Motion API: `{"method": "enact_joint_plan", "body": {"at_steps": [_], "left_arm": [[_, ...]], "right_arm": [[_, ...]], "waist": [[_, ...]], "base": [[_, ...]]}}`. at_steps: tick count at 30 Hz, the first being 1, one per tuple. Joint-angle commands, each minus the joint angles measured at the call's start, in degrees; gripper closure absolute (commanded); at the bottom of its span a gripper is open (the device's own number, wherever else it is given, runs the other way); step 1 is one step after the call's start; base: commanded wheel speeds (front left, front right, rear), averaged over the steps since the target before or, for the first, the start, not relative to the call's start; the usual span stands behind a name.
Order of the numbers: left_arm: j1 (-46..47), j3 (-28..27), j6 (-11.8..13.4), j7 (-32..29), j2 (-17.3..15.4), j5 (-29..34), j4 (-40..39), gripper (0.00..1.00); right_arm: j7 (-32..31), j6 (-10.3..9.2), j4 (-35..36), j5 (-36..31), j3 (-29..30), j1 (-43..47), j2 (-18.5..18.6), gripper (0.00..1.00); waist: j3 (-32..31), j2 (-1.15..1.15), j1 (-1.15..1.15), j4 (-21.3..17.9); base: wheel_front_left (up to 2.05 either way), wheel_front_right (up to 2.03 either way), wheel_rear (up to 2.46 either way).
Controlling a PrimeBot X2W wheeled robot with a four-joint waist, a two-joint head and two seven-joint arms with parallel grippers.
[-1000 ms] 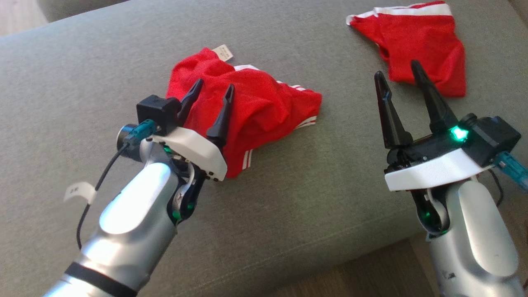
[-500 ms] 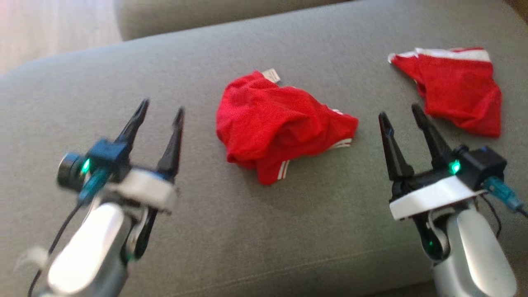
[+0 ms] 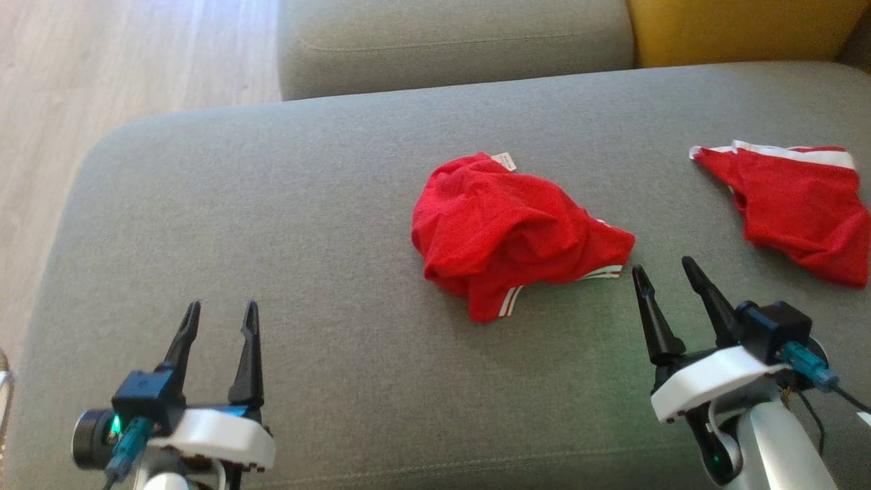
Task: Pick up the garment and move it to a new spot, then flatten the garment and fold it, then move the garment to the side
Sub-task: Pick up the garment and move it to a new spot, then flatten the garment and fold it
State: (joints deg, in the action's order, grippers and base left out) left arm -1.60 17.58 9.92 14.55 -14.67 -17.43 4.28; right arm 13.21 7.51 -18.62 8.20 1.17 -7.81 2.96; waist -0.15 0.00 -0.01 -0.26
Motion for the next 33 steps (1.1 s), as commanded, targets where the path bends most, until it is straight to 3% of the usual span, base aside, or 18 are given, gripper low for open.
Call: {"method": "enact_joint_plan", "body": {"at_steps": [1, 8, 17, 24, 33], "left_arm": [[1.92, -3.56, -0.94, 0.44, 0.33, 0.78, -1.64, 0.0], [-0.23, -7.54, -5.39, 0.44, 4.42, 4.71, -0.18, 0.0], [0.52, -8.53, -10.02, 0.44, 6.81, 8.76, 4.58, 0.0], [2.82, -9.81, -11.99, 0.44, 7.8, 10.17, 6.95, 0.0], [3.94, -10.86, -13.55, 0.45, 8.53, 11.69, 7.85, 0.0]], "right_arm": [[0.78, -0.02, 0.99, -0.04, -1.03, -1.46, -0.08, 0.0], [0.9, -0.02, -4.93, 0.77, 2.85, -3.06, -0.08, 0.0], [-2.03, -0.02, -20.44, 1.68, 6.8, -11.74, -0.08, 0.0], [-0.44, -0.02, -33.92, 4.15, 8.54, -19.75, -0.08, 0.0], [1.68, -0.02, -45.91, 1.64, 12.73, -27.55, -0.08, 0.0]], "waist": [[-0.11, 0.0, 0.01, 0.63], [-0.05, 0.0, 0.01, 2.72], [3.42, 0.0, 0.01, 5.49], [6.29, 0.0, 0.01, 7.6], [7.79, 0.0, 0.01, 8.55]], "base": [[0.0, 0.0, 0.0], [0.0, 0.0, 0.0], [0.0, 0.0, 0.0], [0.0, 0.0, 0.0], [0.0, 0.0, 0.0]]}}
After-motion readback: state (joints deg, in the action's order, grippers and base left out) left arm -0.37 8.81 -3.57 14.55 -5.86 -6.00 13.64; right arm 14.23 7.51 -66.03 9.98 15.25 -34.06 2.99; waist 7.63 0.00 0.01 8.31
